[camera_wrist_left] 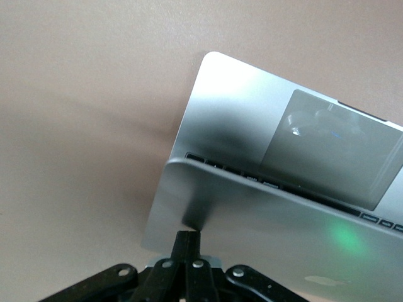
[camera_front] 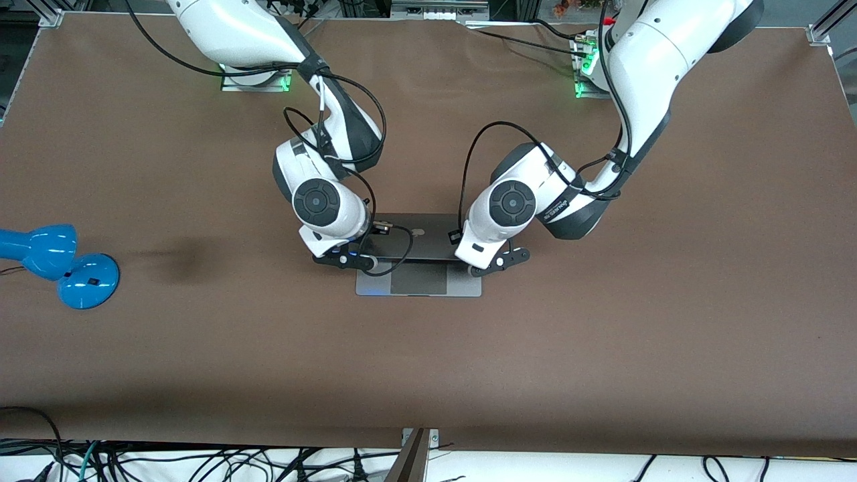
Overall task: Close laptop with both arms from behind
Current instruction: 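Push the screen forward with both grippers toward the keyboard, then press the lid down flat with both grippers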
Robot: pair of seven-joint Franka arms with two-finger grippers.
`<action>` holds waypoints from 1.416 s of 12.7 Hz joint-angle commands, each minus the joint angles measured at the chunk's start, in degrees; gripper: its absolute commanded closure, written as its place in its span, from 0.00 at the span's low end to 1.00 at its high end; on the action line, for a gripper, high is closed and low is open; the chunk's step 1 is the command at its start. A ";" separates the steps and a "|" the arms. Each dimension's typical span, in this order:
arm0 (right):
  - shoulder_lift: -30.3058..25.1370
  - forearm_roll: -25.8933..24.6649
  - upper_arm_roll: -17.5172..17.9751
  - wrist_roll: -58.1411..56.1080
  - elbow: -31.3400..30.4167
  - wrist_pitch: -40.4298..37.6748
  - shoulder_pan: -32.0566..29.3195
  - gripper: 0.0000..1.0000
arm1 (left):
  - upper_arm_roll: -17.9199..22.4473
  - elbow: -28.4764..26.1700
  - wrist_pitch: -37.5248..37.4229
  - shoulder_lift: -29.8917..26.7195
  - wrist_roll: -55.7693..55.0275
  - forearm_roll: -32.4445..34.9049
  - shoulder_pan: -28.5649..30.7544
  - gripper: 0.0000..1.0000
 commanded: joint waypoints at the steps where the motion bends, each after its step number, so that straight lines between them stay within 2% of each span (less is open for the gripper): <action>1: 1.16 -0.77 0.06 -0.79 0.95 1.36 -0.33 1.00 | 1.70 4.50 -0.44 3.07 -0.68 1.74 -2.70 1.00; 9: 3.98 -0.77 -0.91 -1.93 0.95 6.37 -0.33 1.00 | 2.67 5.47 -0.35 4.57 -0.60 1.83 -3.50 1.00; 13: 5.73 -1.99 -0.91 -1.93 0.95 8.21 -0.33 1.00 | 6.27 8.19 -0.27 6.67 -0.60 1.74 -6.48 1.00; 18: 7.23 -2.08 -1.00 -2.81 0.95 10.49 -0.33 1.00 | 6.54 10.13 0.17 8.61 -0.42 1.74 -6.57 1.00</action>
